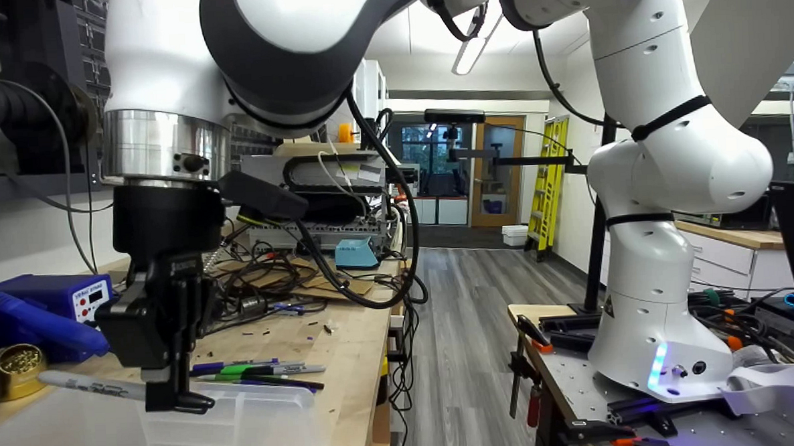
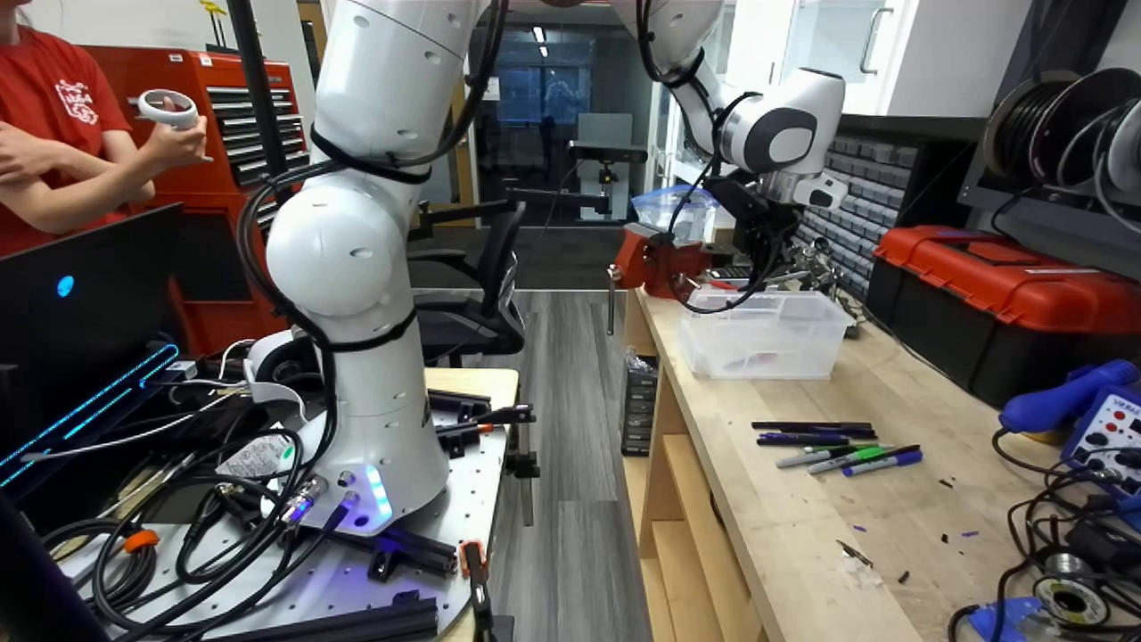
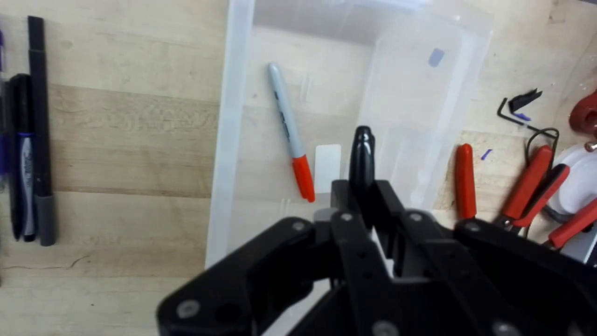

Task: Put a pen in the storage box

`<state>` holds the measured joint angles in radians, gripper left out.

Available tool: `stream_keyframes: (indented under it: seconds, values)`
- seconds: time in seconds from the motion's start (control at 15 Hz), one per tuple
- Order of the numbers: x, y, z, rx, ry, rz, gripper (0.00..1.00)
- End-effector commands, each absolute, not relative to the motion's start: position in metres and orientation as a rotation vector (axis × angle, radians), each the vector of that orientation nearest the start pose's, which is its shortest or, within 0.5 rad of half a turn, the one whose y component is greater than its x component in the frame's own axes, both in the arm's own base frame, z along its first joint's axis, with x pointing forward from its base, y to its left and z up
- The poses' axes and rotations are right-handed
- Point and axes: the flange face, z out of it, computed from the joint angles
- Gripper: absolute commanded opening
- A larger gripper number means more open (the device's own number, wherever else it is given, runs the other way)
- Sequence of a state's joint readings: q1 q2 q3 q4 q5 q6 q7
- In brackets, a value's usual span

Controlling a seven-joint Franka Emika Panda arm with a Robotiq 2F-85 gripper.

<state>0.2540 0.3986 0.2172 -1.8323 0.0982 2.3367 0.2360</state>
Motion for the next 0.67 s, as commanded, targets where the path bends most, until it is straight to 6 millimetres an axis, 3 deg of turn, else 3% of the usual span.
stream_keyframes:
  seconds: [0.0,0.27,0.33,0.4,0.6]
  values:
    - [0.588,0.302,0.313,-2.939,-0.238,-0.030,0.04]
    - [0.589,0.303,0.294,-2.948,-0.237,0.020,0.04]
    - [0.589,0.301,0.293,-2.956,-0.227,0.035,0.39]
    - [0.590,0.300,0.292,-2.959,-0.228,0.029,0.40]
    - [0.591,0.293,0.300,-2.957,-0.219,0.003,0.58]
